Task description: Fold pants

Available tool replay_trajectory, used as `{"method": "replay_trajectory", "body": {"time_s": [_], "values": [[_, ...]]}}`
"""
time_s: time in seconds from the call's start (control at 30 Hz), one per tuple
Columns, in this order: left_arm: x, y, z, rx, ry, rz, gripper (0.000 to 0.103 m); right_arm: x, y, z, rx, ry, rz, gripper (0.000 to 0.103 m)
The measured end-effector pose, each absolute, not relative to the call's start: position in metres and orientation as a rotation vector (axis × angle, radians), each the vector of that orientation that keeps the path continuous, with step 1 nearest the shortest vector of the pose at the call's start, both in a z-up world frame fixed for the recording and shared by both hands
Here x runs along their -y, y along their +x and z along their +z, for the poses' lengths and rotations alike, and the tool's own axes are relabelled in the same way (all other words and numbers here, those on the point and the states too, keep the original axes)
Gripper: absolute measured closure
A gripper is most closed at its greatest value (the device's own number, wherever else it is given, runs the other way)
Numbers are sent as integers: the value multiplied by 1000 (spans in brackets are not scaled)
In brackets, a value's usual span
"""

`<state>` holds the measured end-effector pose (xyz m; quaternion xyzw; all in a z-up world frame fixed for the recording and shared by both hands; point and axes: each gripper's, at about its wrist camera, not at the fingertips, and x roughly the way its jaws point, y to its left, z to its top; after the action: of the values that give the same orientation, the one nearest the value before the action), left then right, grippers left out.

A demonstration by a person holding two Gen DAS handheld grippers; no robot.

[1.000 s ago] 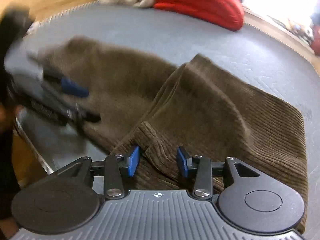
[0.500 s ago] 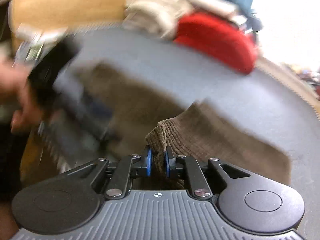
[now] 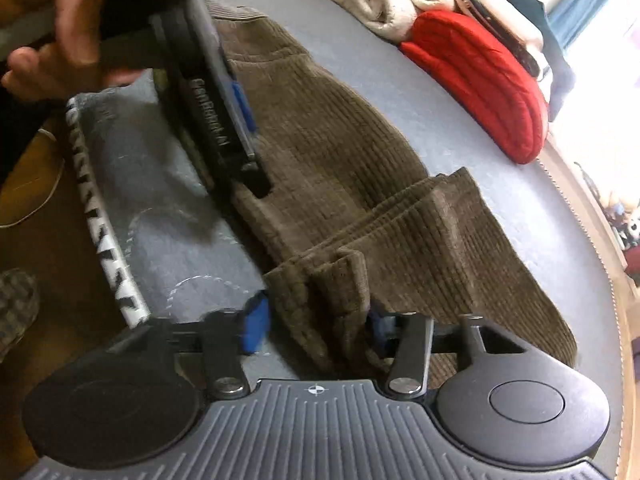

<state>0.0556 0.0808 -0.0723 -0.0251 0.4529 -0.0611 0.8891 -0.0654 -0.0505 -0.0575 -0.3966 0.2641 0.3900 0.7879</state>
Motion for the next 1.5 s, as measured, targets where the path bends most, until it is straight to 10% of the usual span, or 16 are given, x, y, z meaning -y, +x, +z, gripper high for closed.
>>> {"method": "replay_trajectory", "body": {"time_s": [0.27,0.37,0.5,1.27,1.5], "values": [[-82,56,-72,-943,-56,-132,31,106,-38,44,-336,-232,652,76],[-83,57,-71,-943,-58,-132,31,98,-46,43,-324,-256,696,75],[-84,56,-70,-944,-64,-129,31,55,-36,-37,-779,-533,814,68],[-79,58,-67,-944,-72,-96,28,117,-11,21,-664,-119,697,46],[-43,44,-34,-764,-94,-137,64,212,34,-9,-825,70,78,43]]}}
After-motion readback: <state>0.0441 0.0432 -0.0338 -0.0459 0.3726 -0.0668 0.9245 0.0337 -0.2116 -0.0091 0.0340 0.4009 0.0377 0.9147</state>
